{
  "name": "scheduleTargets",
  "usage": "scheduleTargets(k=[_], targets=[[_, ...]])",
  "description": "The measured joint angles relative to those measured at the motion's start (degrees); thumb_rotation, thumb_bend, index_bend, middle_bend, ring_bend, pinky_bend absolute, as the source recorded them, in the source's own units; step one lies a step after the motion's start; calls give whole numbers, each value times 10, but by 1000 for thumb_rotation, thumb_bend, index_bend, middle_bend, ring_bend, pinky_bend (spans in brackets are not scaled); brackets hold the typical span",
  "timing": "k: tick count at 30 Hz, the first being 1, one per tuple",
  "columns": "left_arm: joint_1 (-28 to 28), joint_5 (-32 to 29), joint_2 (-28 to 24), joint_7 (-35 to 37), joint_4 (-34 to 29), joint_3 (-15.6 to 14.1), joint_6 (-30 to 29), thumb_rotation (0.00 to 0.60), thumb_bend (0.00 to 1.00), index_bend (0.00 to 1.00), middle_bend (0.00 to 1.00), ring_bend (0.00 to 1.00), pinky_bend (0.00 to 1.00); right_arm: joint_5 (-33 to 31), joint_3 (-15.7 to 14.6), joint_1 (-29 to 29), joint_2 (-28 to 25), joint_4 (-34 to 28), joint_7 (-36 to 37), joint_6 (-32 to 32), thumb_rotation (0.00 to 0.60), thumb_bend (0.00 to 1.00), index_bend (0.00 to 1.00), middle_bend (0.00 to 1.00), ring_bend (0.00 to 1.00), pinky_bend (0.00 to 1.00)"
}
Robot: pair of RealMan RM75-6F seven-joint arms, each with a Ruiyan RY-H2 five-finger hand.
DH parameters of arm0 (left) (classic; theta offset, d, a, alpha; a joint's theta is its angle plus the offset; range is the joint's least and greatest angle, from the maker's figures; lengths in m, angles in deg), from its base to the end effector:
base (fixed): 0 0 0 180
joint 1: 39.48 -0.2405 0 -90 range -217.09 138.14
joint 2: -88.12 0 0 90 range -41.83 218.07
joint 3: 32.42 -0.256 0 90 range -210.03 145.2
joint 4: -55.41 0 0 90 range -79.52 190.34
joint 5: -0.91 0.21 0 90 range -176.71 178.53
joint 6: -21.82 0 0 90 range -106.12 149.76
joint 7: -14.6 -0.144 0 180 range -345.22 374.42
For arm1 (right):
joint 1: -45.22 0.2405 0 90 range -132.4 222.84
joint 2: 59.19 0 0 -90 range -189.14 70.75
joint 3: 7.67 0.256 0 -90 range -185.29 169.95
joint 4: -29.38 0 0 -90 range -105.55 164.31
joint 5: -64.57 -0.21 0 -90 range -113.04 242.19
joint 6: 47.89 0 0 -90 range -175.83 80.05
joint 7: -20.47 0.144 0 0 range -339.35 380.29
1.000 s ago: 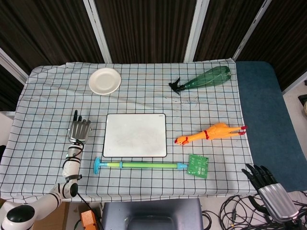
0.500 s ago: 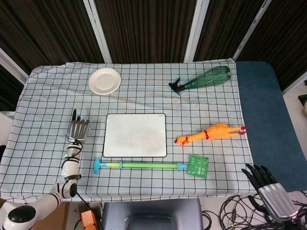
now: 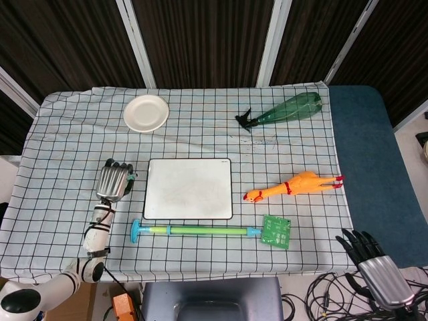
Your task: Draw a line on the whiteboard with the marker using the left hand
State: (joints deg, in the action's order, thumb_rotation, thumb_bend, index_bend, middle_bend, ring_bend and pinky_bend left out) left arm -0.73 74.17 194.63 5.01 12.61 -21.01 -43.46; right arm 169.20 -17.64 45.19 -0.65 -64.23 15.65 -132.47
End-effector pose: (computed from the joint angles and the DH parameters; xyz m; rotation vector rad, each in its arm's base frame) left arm -0.2343 0.3850 -0.0187 -1.5670 -0.6649 -0.8615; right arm -0.3017 -0.0982 0.1418 1.7819 -0.8954 0.7451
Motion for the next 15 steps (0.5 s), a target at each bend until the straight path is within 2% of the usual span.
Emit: scheduleTargets(k=[5, 7, 11, 15], targets=[[-8, 64, -15, 140, -90, -15, -64, 600, 568, 769, 769, 547, 477, 3, -1, 0, 1, -1, -4, 2, 600, 328, 0, 0, 0, 74], [-8, 81, -15, 167, -129, -19, -76, 600, 567, 769, 770, 548, 477, 4, -2, 1, 2, -1, -5, 3, 600, 328, 0, 0, 0, 74], [0, 104, 3, 175, -173, -21, -84, 600, 568, 769, 772, 552, 480, 8, -5, 1, 0, -1, -2, 2, 600, 328, 0, 0, 0, 74], [16, 106, 43, 157, -145, -15, -77, 600, 568, 770, 772, 559, 486, 14, -7, 0, -3, 2, 9, -5, 600, 328, 0, 0, 0, 73]])
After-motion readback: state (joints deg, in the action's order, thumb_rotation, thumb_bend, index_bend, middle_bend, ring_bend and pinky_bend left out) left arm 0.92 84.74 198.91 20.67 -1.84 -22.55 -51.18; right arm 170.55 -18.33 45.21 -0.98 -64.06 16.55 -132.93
